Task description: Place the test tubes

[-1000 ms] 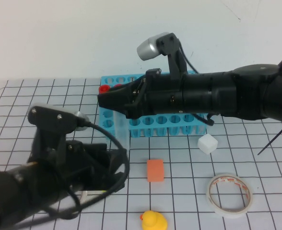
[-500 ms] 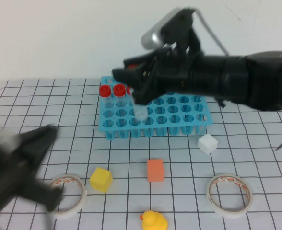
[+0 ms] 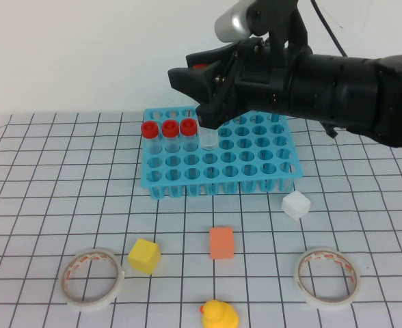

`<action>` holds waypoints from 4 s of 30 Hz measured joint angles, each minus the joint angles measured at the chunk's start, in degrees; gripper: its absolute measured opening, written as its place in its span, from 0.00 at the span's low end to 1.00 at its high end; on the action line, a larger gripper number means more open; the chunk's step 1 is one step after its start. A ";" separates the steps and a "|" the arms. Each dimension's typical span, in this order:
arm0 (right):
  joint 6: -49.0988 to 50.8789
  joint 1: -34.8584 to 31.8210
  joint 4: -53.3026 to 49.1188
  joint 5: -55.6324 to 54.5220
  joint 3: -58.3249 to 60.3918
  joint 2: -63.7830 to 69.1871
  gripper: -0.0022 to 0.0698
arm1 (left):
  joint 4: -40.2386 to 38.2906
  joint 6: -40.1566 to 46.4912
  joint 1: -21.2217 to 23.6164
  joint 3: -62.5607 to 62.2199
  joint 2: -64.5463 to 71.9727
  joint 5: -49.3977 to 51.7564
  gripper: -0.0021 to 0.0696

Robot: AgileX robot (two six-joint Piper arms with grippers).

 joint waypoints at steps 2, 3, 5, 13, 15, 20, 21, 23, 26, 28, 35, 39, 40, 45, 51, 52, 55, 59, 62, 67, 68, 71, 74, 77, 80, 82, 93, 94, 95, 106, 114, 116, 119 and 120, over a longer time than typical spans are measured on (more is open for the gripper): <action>0.00 0.00 0.00 -0.04 0.00 0.00 0.40 | -0.09 0.14 0.00 0.53 -1.82 0.00 0.03; 0.00 0.00 0.00 -0.13 0.00 0.00 0.40 | -0.09 0.18 0.00 0.64 -2.38 -0.05 0.03; 0.00 0.00 0.00 -0.13 0.00 0.00 0.40 | -0.09 0.27 0.00 0.64 -2.80 -0.15 0.03; -1.00 0.00 0.00 -0.13 0.00 0.00 0.40 | -0.09 0.40 0.00 0.64 -2.80 -0.19 0.03; -2.97 0.00 0.00 -0.13 0.00 0.00 0.40 | -0.09 0.40 0.00 0.64 -2.80 -0.19 0.03; -4.05 0.00 0.00 -0.13 0.00 0.00 0.40 | -0.09 0.40 0.00 0.64 -2.80 -0.19 0.03; -3.65 0.00 0.00 -0.13 0.00 0.00 0.40 | -0.09 0.40 0.00 0.64 -2.82 -0.19 0.03; -3.20 0.00 0.00 -0.13 0.00 0.00 0.40 | -0.09 0.40 0.00 0.64 -2.92 -0.19 0.03; 0.35 0.00 -2.66 -0.13 0.00 0.00 0.40 | -0.09 0.40 0.00 0.64 -2.92 -0.19 0.03; 16.22 0.27 -12.34 -2.28 -0.29 0.00 0.40 | -0.09 0.40 0.00 0.64 -2.92 -0.19 0.03; 91.01 2.44 -70.13 -21.35 -0.83 1.62 0.40 | -0.09 0.20 0.00 0.64 -2.92 -0.19 0.03; 124.60 3.28 -104.30 -34.12 -0.97 3.82 0.40 | -0.09 0.34 0.00 0.64 -2.92 -0.19 0.03; 128.82 3.28 -109.47 -37.36 -0.97 4.64 0.40 | -0.09 0.34 0.00 0.64 -2.92 -0.19 0.03; 135.40 3.47 -115.72 -45.74 -0.99 9.75 0.40 | -0.09 0.40 0.00 0.64 -2.92 -0.19 0.03; 119.95 3.47 -108.70 -46.98 -0.99 12.60 0.40 | -0.09 0.40 0.00 0.64 -2.92 -0.19 0.03; 117.79 3.47 -108.25 -47.54 -0.99 12.88 0.40 | -0.09 0.40 0.00 0.64 -2.92 -0.19 0.03; 113.01 3.47 -107.66 -49.81 -0.99 13.50 0.40 | -0.09 0.40 0.00 0.64 -2.92 -0.19 0.03; 109.62 3.47 -106.62 -54.76 -0.99 14.85 0.40 | -0.09 0.40 0.00 0.64 -2.92 -0.19 0.03; 107.57 3.47 -105.41 -56.77 -0.99 15.97 0.40 | -0.09 0.40 0.00 0.64 -2.92 -0.19 0.03; 100.98 3.47 -100.44 -56.89 -0.99 18.37 0.40 | -0.09 0.40 0.00 0.64 -2.92 -0.19 0.03; 100.00 3.47 -99.39 -56.89 -0.99 18.89 0.40 | -0.09 0.40 0.00 0.64 -2.92 -0.19 0.03; 97.21 3.47 -95.81 -56.89 -1.59 20.24 0.40 | -0.09 0.40 0.00 0.64 -2.92 -0.19 0.03; 93.24 3.47 -90.60 -57.79 -2.99 21.61 0.40 | -0.09 0.40 0.00 0.64 -2.92 -0.19 0.03; 92.16 3.47 -88.54 -60.01 -4.21 22.81 0.40 | -0.09 0.40 0.00 0.64 -2.92 -0.19 0.03; 91.95 3.47 -87.94 -61.38 -6.04 24.45 0.40 | -0.09 0.40 0.00 0.64 -2.92 -0.19 0.03; 91.83 3.47 -87.89 -61.51 -7.58 25.80 0.40 | -0.09 0.40 0.00 0.64 -2.92 -0.19 0.03; 89.62 3.27 -85.83 -62.90 -13.95 31.92 0.40 | -0.13 0.62 0.00 0.64 -2.92 -0.19 0.03; 89.21 3.27 -85.37 -63.11 -14.04 32.02 0.40 | -0.13 0.62 0.00 0.64 -2.92 -0.19 0.03; 88.94 3.27 -85.39 -63.21 -14.08 32.15 0.40 | -0.13 0.62 0.00 0.64 -2.92 -0.19 0.03; 88.42 3.27 -83.45 -57.85 -13.58 34.38 0.40 | -0.13 0.62 0.00 0.64 -2.92 -0.19 0.03; 88.42 2.73 -82.88 -57.74 -13.59 34.38 0.40 | -0.13 0.62 0.00 0.64 -2.92 -0.19 0.03; 88.42 2.23 -82.79 -57.71 -13.59 34.38 0.40 | -0.13 0.62 0.00 0.64 -2.92 -0.19 0.03; 88.42 1.61 -82.79 -57.71 -13.59 34.38 0.40 | -0.13 0.62 0.00 0.64 -2.92 -0.19 0.03; 88.42 1.43 -82.67 -57.71 -13.59 34.38 0.40 | -0.13 0.62 0.00 0.64 -2.92 -0.19 0.03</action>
